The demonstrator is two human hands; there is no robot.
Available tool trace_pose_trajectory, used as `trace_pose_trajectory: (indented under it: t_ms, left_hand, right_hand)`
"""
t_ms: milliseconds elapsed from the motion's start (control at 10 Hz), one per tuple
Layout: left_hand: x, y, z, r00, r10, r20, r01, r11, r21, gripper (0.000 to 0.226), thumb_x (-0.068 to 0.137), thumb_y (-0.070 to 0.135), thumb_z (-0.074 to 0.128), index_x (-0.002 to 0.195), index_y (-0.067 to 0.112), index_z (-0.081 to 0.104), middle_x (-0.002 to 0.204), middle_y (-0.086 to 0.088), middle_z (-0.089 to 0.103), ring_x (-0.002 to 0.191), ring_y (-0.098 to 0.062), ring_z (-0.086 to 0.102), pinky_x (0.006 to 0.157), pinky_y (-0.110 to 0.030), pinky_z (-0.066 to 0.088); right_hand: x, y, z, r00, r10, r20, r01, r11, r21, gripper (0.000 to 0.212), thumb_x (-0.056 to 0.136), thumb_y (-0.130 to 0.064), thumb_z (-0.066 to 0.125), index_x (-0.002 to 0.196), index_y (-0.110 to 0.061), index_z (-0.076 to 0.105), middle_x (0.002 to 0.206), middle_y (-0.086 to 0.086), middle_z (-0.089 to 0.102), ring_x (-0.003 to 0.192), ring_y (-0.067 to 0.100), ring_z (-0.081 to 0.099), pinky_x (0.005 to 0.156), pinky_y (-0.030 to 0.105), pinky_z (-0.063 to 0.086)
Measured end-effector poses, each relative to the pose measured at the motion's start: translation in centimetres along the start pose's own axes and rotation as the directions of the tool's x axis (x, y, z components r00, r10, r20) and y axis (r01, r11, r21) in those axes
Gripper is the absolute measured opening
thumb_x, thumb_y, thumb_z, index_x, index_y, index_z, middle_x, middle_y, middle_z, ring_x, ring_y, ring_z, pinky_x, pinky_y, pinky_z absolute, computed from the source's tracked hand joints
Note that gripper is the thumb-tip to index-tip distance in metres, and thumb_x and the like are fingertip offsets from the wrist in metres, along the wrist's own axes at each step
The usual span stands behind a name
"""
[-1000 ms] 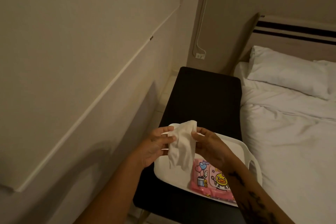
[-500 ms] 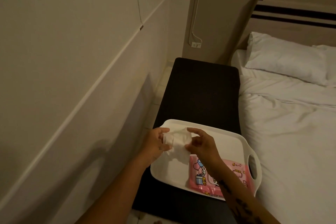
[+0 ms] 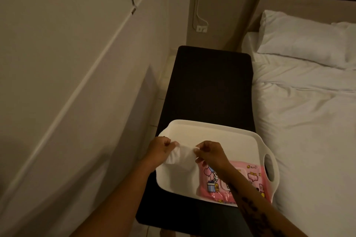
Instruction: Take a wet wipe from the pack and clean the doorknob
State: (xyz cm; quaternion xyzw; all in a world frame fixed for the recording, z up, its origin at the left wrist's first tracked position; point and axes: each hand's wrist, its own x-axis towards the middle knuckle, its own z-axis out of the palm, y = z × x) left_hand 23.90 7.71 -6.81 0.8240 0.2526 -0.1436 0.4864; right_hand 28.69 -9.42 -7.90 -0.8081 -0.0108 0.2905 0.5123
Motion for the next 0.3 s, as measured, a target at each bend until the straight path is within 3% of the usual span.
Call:
trace_pose_trajectory:
  t_ms: [100, 200, 300]
  left_hand:
    - [1.4, -0.3, 1.0, 0.998, -0.058, -0.033, 0.060, 0.996, 0.061, 0.024, 0.092, 0.025, 0.054, 0.083, 0.004, 0.061, 0.085, -0.015, 0.061, 0.086, -0.031, 0.057, 0.074, -0.032, 0.043]
    - [2.1, -0.8, 2.0, 0.995, -0.099, -0.018, 0.100, 0.986, 0.130, 0.039, 0.091, 0.027, 0.055, 0.117, -0.002, 0.054, 0.120, -0.021, 0.060, 0.111, -0.034, 0.056, 0.093, -0.039, 0.046]
    - [2.2, -1.0, 2.0, 0.993, -0.107, -0.053, 0.114, 0.982, 0.147, 0.042, 0.091, 0.024, 0.055, 0.127, 0.003, 0.049, 0.128, -0.018, 0.057, 0.117, -0.032, 0.054, 0.099, -0.039, 0.045]
  right_hand:
    - [1.3, 0.3, 1.0, 0.997, 0.069, -0.043, -0.071, 0.995, -0.064, 0.002, 0.084, -0.007, 0.062, 0.085, -0.006, 0.060, 0.075, 0.012, 0.065, 0.051, 0.014, 0.059, 0.043, 0.019, 0.048]
    - [2.4, 1.1, 1.6, 0.993, 0.058, -0.100, -0.075, 0.983, -0.170, 0.016, 0.083, -0.006, 0.063, 0.097, -0.003, 0.060, 0.098, 0.019, 0.064, 0.064, 0.022, 0.064, 0.049, 0.018, 0.051]
    - [2.3, 1.4, 1.2, 0.987, 0.017, -0.161, -0.050, 0.977, -0.205, 0.020, 0.082, -0.006, 0.063, 0.101, -0.002, 0.060, 0.103, 0.020, 0.064, 0.078, 0.031, 0.066, 0.068, 0.032, 0.055]
